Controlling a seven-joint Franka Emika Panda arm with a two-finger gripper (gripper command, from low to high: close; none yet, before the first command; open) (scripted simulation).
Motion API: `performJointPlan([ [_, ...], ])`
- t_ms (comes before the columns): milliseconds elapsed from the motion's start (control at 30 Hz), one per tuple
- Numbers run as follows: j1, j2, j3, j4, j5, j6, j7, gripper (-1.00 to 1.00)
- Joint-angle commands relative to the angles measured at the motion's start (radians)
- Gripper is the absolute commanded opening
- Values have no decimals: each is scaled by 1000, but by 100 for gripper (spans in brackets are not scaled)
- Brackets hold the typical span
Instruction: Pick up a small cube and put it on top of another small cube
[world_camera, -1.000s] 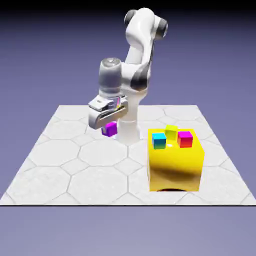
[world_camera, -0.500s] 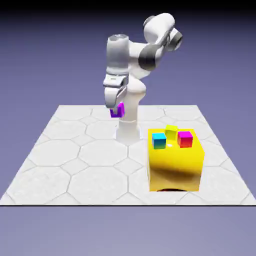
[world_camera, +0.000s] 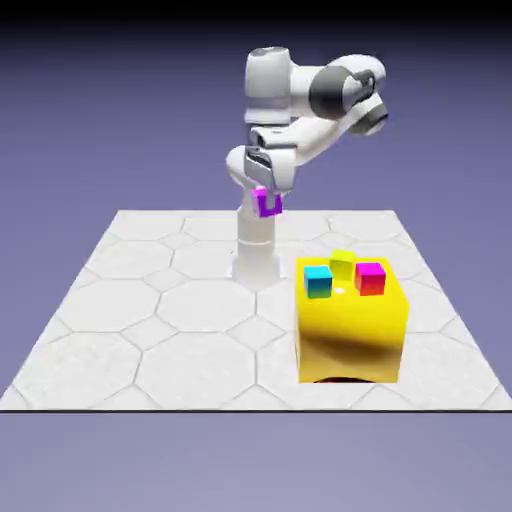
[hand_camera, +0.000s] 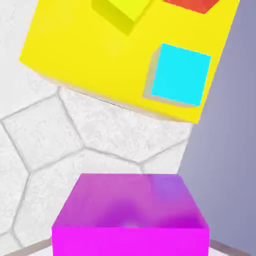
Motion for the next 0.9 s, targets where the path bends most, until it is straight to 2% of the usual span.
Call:
performJointPlan([
  [0, -9, 23, 5, 3, 21, -16, -44, -100],
  [700, -197, 498, 119, 64, 425, -361, -957, -100],
  [867, -164, 564, 231, 8, 535, -325, -978, -100],
])
